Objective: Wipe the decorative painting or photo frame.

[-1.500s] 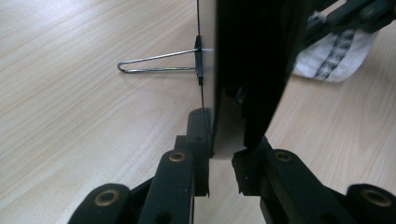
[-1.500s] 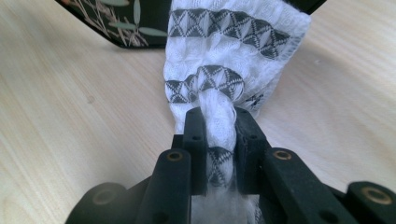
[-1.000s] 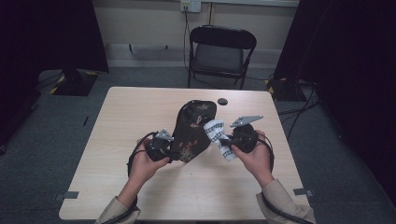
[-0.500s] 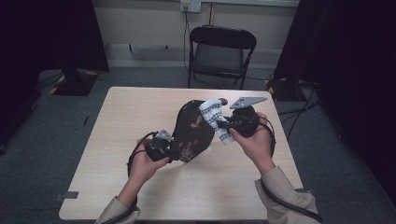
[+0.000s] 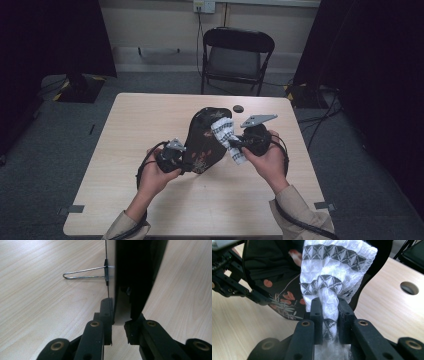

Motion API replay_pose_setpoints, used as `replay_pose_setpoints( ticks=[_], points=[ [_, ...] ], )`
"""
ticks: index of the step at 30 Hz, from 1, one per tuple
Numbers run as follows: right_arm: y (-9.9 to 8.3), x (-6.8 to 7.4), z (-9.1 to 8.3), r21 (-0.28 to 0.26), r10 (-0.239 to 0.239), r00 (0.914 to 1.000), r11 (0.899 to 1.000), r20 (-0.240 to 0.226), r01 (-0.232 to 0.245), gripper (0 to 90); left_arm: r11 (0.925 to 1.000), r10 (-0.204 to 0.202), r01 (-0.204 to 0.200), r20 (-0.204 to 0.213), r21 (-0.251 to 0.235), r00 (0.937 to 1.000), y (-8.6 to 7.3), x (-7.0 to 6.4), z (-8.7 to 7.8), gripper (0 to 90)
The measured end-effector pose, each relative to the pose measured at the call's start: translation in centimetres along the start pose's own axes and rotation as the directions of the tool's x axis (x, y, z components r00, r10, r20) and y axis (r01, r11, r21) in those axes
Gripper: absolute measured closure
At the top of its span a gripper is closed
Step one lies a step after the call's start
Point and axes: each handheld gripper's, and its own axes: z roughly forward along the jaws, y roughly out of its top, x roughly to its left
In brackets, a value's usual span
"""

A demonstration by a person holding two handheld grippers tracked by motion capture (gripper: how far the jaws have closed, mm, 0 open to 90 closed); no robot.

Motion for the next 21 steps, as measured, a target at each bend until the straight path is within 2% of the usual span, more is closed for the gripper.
replay_pose_setpoints(
  ticks=[21],
  points=[
    [-5.4,0.8,4.6,0.103,0.050,0.9971,0.994,-0.057,-0.044,78.5,0.9999,0.011,-0.011,0.003,0.006,0.9999,0.0,0.0,0.0,78.7]
  ],
)
